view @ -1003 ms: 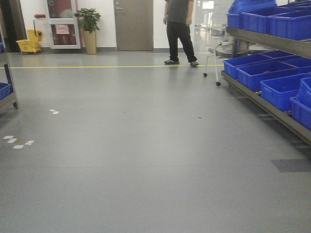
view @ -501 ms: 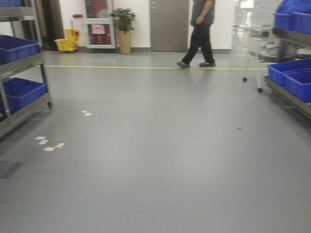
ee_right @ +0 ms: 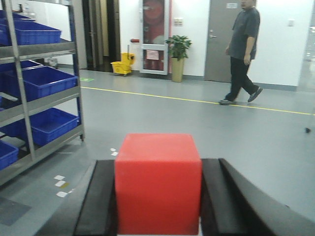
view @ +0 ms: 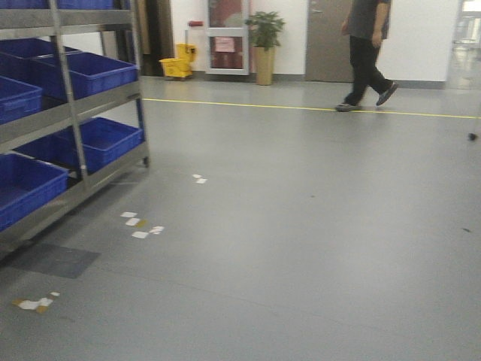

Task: Sort and place red and blue blocks on shelf
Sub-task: 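Drive the base across the room carrying both cubes, then drive up to the shelf of blue bins and stop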

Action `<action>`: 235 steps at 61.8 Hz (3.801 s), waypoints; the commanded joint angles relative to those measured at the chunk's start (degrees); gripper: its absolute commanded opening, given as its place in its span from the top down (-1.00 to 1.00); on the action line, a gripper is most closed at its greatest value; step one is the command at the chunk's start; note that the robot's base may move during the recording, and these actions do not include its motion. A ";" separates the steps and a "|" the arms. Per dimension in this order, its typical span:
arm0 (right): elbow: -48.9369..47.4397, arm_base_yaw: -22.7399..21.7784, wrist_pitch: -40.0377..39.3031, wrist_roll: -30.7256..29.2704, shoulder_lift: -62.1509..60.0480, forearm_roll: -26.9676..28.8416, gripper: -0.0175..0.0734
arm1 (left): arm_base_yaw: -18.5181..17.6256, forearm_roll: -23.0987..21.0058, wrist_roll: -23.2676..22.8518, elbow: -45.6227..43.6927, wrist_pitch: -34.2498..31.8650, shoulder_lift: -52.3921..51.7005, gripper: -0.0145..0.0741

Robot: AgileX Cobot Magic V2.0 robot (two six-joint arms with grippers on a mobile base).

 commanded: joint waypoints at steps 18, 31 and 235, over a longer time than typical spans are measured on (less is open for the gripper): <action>-1.66 -0.40 -5.44 -0.28 0.34 -0.11 0.50 | -0.03 -0.45 -0.09 -1.80 -5.45 0.25 0.39; -1.66 -0.40 -5.44 -0.28 0.34 -0.11 0.50 | -0.03 -0.45 -0.09 -1.80 -5.45 0.25 0.39; -1.66 -0.40 -5.44 -0.28 0.34 -0.11 0.50 | -0.03 -0.45 -0.09 -1.80 -5.45 0.25 0.39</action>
